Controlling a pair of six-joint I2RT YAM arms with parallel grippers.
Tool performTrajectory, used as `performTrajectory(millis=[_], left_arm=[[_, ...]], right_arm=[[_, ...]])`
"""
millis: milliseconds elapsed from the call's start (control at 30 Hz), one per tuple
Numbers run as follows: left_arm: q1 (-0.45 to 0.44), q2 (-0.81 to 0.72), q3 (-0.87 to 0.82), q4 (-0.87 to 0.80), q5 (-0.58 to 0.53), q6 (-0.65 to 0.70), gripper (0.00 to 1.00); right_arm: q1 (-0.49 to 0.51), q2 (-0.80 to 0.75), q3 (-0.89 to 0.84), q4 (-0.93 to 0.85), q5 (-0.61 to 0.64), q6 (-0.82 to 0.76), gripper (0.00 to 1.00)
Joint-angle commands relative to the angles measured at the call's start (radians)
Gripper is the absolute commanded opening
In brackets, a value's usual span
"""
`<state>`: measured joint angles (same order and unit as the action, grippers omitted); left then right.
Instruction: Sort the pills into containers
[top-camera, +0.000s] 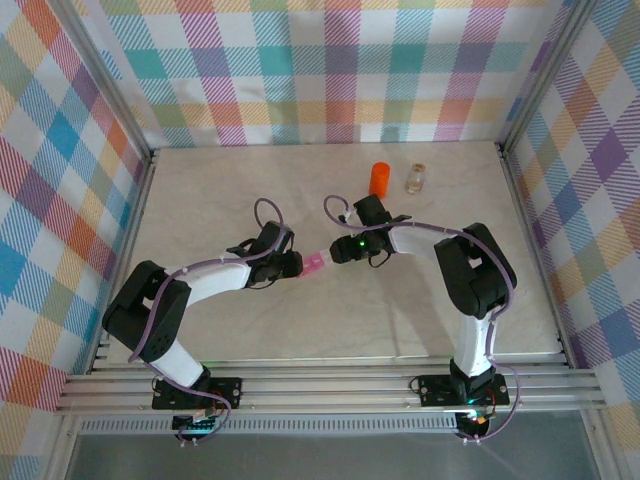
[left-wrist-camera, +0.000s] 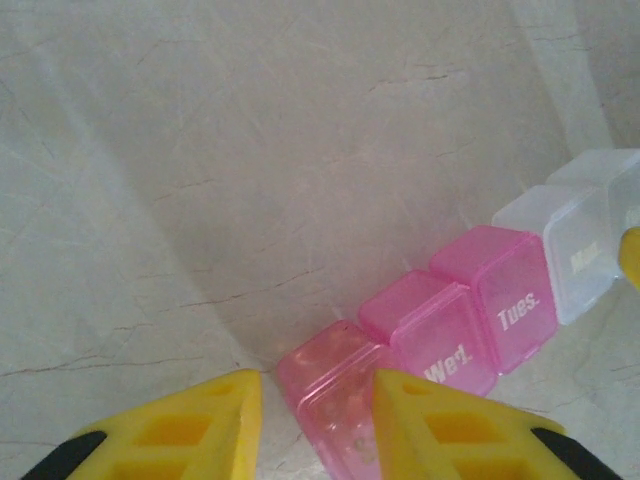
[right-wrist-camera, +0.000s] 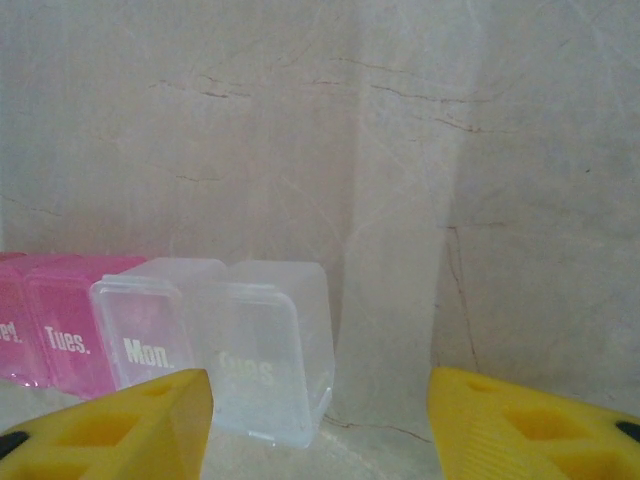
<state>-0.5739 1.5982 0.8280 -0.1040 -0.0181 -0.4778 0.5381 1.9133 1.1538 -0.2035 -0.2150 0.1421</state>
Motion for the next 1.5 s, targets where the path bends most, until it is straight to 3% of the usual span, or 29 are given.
performTrajectory(millis=[0, 767, 1467], left_arm=[[0.0, 0.002, 0.036, -0.02, 0.018, 0.017, 0.35], [0.0, 0.005, 0.038, -0.064, -0.029, 0.042, 0.37], [0.0, -0.052, 0.031, -0.096, 0.019, 0.054, 0.37]], right_arm=[[0.005, 0.03, -0.012, -0.028, -0.008, -0.003, 0.6], [0.006, -0.014, 0.057, -0.085, -0.039, 0.051, 0.65], [0.005, 0.061, 0.115, -0.101, -0.081, 0.075, 0.65]])
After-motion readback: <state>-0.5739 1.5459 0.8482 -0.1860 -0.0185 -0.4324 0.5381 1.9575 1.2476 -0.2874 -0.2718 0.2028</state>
